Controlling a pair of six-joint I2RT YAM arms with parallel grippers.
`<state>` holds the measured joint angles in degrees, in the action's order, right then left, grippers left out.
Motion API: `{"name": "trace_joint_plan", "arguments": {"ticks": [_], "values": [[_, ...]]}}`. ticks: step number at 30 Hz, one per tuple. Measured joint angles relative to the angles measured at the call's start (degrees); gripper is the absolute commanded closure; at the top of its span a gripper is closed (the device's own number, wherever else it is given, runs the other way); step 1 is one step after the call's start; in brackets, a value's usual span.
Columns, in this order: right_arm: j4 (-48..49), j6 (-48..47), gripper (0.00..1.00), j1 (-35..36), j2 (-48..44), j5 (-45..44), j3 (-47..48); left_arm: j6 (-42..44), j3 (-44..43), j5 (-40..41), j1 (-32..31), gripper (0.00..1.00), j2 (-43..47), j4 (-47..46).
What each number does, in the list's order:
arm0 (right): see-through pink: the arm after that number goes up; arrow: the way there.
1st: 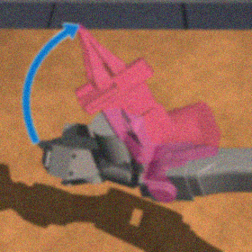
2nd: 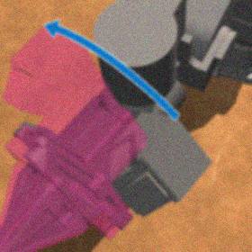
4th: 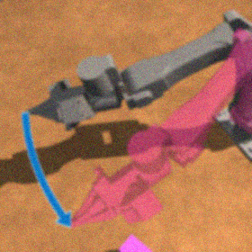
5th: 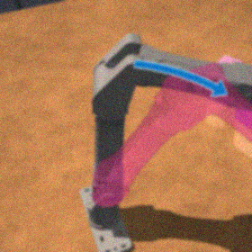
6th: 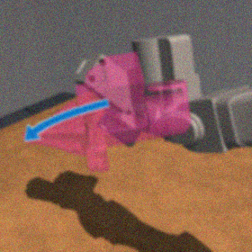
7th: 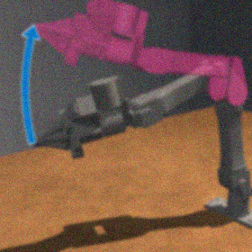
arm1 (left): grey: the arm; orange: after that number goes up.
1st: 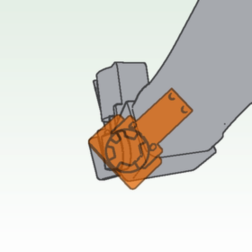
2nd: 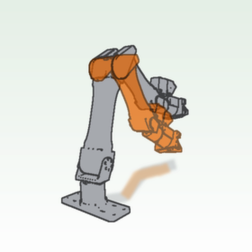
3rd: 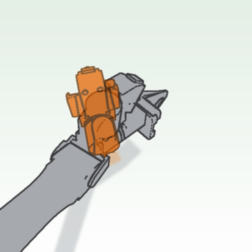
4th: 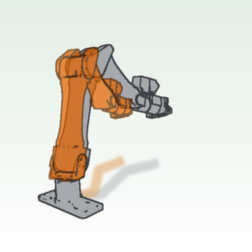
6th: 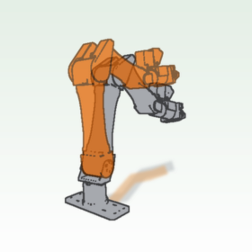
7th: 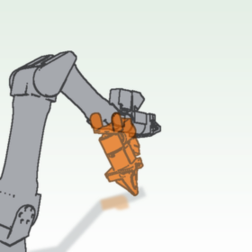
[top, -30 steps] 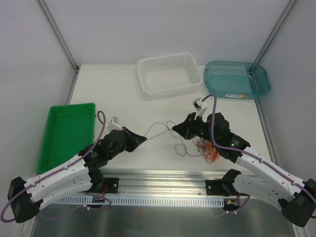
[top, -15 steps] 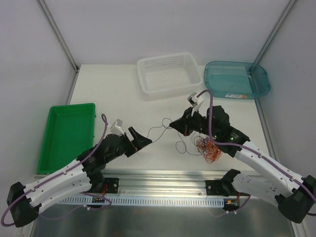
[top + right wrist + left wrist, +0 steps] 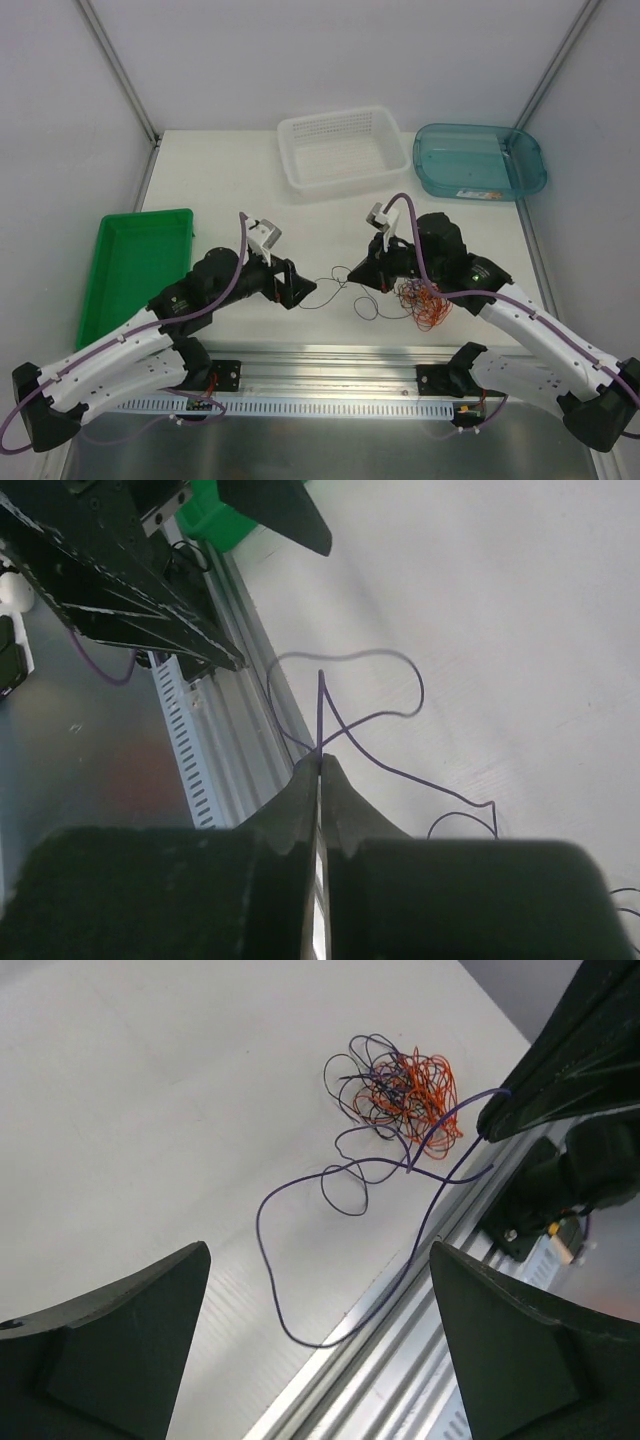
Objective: Untangle the cables
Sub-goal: Untie the cable.
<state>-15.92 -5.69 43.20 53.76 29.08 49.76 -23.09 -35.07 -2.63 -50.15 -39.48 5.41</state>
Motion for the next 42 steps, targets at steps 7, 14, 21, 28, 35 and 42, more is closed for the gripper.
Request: {"name": "trace_joint_plan", "arguments": {"ticks": [7,14,21,28,35,42], "values": [[-1.2,-0.9,0.99,0.0,0.0,4.2,0.5,13.9,-2.3,-9.3,0.0,0.09,-5.8,-0.9],[-0.8,-0.7,0.99,0.0,0.0,6.8,0.5,17.7,-2.2,-16.6,0.0,0.12,-12.0,-5.2],[0.9,0.7,0.99,0.0,0.0,9.5,0.5,20.0,0.2,-18.2,0.0,0.11,-14.3,-12.0],[3.7,2.7,0.99,0.0,-0.2,11.4,0.5,20.9,5.0,-18.4,0.0,0.18,-16.7,-22.0],[5.2,4.0,0.99,0.0,-0.3,12.4,0.5,19.8,5.1,-19.5,0.0,0.6,-20.7,-29.3],[4.7,4.0,0.99,0.0,-1.9,9.6,0.5,16.1,7.1,-15.4,0.0,1.0,-21.4,-32.2]]}}
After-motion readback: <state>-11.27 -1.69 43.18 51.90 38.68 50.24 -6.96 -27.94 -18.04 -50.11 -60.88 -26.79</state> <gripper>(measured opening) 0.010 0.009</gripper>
